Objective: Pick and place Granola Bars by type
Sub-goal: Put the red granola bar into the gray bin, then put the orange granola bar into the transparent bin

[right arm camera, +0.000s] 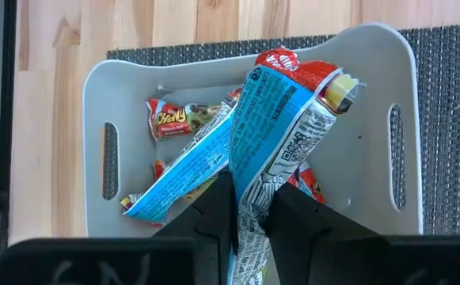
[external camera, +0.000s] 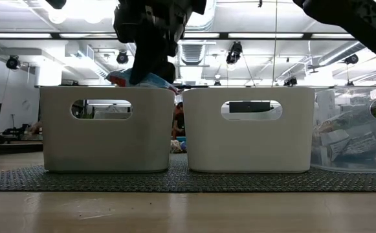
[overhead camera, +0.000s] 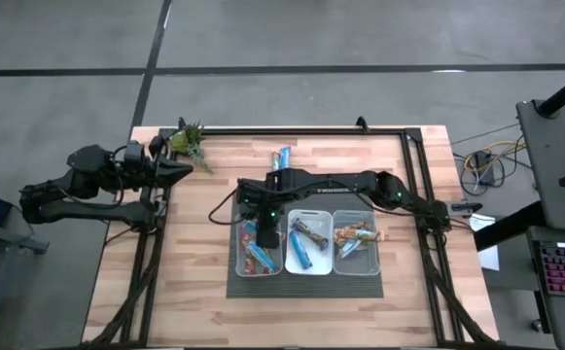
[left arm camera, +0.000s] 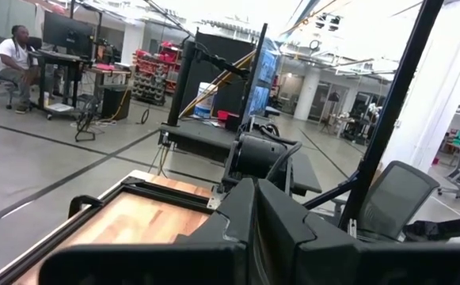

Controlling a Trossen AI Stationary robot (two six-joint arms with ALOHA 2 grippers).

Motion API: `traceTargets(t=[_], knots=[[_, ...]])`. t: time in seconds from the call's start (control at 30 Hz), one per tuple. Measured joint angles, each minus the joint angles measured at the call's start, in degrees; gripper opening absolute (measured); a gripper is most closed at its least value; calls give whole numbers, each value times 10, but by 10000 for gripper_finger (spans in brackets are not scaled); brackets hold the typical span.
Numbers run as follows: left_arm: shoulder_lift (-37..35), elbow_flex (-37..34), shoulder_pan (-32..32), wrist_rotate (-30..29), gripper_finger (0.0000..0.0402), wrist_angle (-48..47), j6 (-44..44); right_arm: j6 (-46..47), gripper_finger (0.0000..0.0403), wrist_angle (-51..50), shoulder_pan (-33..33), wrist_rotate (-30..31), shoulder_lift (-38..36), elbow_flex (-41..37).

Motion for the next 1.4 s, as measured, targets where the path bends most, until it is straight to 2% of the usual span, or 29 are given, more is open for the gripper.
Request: traceTargets(t=[0.47,0.77,1.0,1.27,1.4], knots=[[0,-2,0,0,0,1,0,20,133,16,0,0,0,0],[0,-2,0,0,0,1,0,9,147,15,0,0,0,1],[0,-2,0,0,0,1,0,2,118,13,0,1,-14,2],[0,-2,0,0,0,1,0,-41,24,10,-2,1,-52,3],[1,-2,0,0,0,1,-3,-43,10,13,-3,2,-80,3]])
